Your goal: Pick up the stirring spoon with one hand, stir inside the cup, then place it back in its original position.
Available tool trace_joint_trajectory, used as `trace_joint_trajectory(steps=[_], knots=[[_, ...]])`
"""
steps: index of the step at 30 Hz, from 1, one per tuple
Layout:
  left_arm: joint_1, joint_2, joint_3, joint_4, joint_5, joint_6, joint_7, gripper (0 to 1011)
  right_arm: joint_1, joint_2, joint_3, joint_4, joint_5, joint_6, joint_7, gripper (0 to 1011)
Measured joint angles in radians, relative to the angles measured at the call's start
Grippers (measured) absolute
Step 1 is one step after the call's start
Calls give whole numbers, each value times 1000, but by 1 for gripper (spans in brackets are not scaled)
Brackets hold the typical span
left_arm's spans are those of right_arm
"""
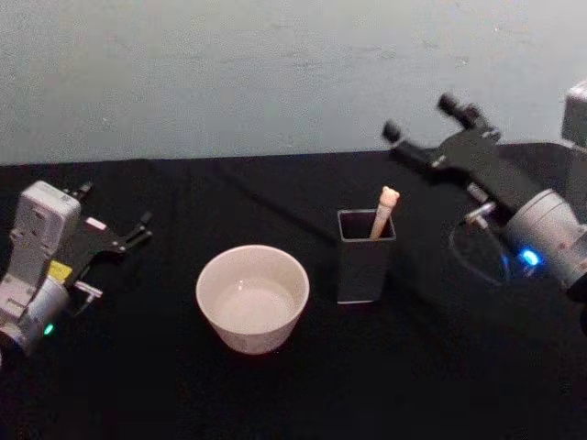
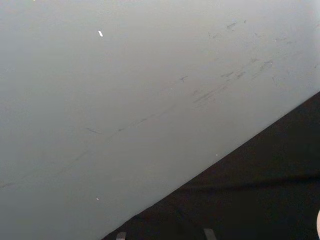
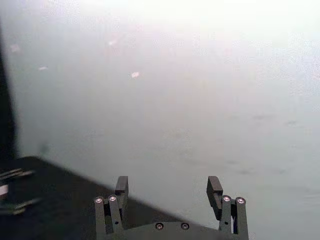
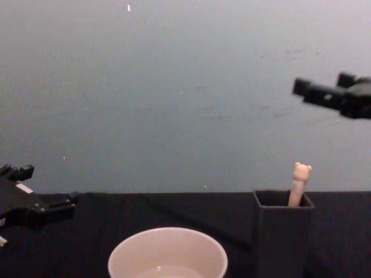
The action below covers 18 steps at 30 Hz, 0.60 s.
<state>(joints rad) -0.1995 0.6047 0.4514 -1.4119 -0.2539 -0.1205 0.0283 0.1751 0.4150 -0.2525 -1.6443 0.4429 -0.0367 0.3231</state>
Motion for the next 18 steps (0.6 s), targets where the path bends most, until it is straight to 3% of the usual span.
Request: trace_joint_trajectory(steps=[3, 4, 7, 10, 12, 18], knots=[[0, 0, 0, 0, 0, 0, 0, 1001, 0, -16, 30, 18, -64, -26, -76, 1002], [0, 0, 0, 0, 0, 0, 0, 1001, 0, -16, 30, 18, -64, -26, -76, 1002], [0, 0, 0, 0, 0, 0, 0, 1001, -6, -29, 38, 67, -148, -43, -149, 1002], [0, 0, 0, 0, 0, 0, 0, 1001, -17, -38, 35, 113, -202, -52, -186, 1002], [0, 0, 0, 0, 0, 0, 0, 1001, -27, -44, 30, 145, -229, -54, -200, 1002], [0, 0, 0, 0, 0, 0, 0, 1001, -46, -58, 21, 199, -257, -41, -202, 1002]])
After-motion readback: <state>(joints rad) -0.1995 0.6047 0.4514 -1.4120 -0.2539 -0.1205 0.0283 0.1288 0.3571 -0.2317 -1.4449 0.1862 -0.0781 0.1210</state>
